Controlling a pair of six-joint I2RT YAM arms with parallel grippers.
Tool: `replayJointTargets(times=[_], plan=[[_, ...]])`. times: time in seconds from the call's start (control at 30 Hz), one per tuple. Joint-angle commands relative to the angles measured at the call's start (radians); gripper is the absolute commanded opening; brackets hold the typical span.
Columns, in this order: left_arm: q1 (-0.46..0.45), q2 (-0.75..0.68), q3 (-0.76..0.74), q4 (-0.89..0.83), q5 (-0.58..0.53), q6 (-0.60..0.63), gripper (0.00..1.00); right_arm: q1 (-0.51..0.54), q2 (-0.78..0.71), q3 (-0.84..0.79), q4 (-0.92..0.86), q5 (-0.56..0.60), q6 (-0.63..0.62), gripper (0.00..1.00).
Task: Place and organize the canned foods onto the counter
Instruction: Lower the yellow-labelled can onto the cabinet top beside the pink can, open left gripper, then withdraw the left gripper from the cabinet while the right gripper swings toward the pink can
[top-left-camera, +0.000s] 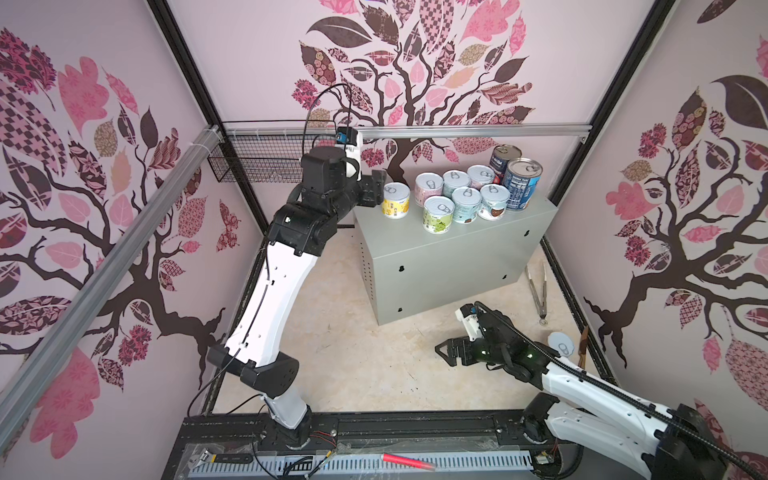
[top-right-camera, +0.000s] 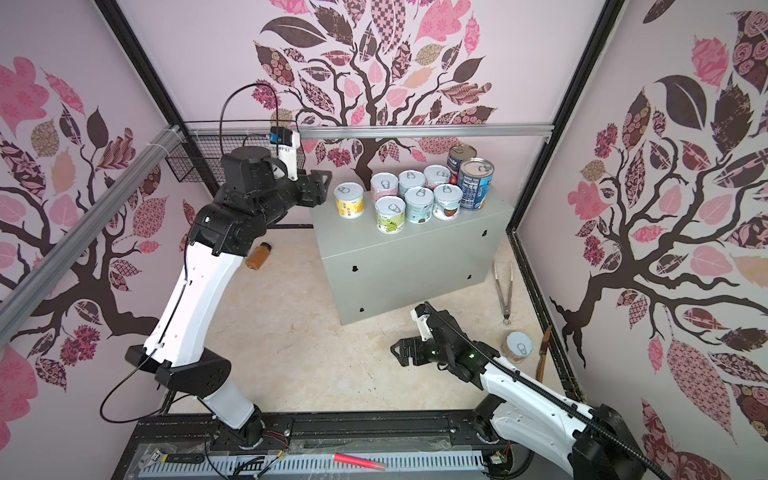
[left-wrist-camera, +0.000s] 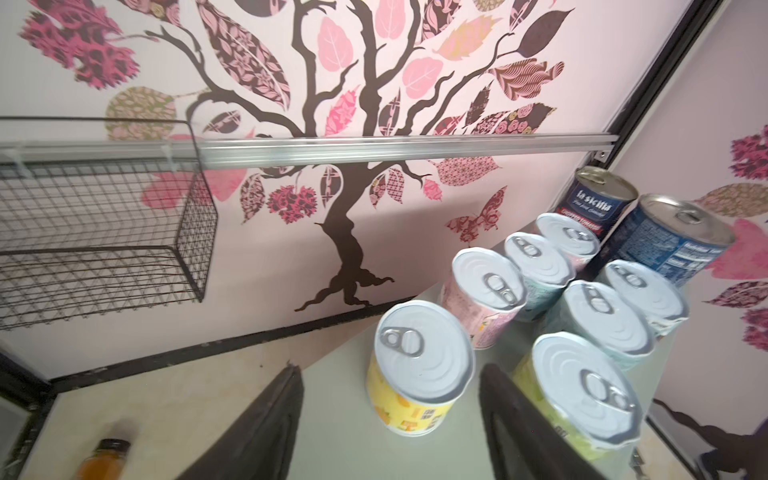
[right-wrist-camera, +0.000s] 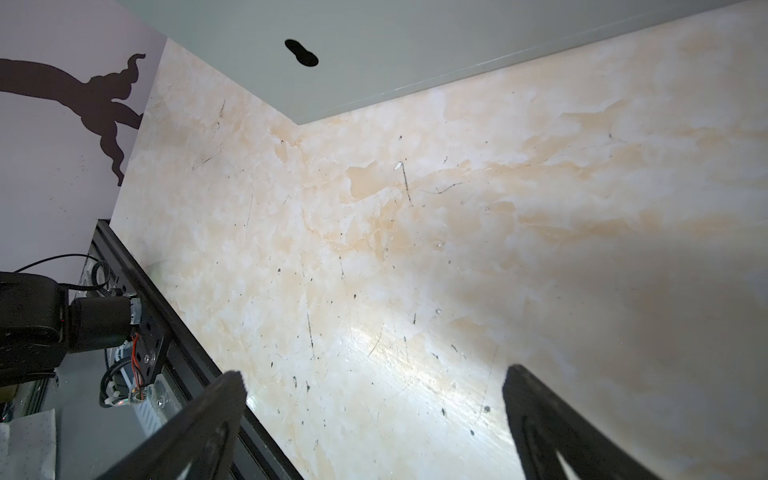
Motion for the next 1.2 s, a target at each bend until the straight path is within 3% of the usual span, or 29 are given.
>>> replayJointTargets(times=[0.0,0.3,0.6,1.0,1.17], plan=[[0.011,-0.013,-0.104,0.037,-0.026,-0.015,0.55,0.0,-0.016,0.022,-0.006,0.01,0.016,1.0],[0.014,0.01,-0.206,0.085,-0.02,-0.031,0.48,0.0,-0.023,0.018,-0.014,0.013,0.02,1.0],[0.014,0.063,-0.199,0.113,-0.004,-0.048,0.46,-0.001,-0.024,0.013,-0.019,0.016,0.018,1.0],[0.014,0.112,-0.165,0.132,0.023,-0.072,0.46,0.0,-0.032,0.013,-0.031,0.029,0.021,1.0],[0.015,0.088,-0.17,0.123,-0.001,-0.064,0.52,-0.001,-0.046,0.034,-0.069,0.078,0.041,1.0]])
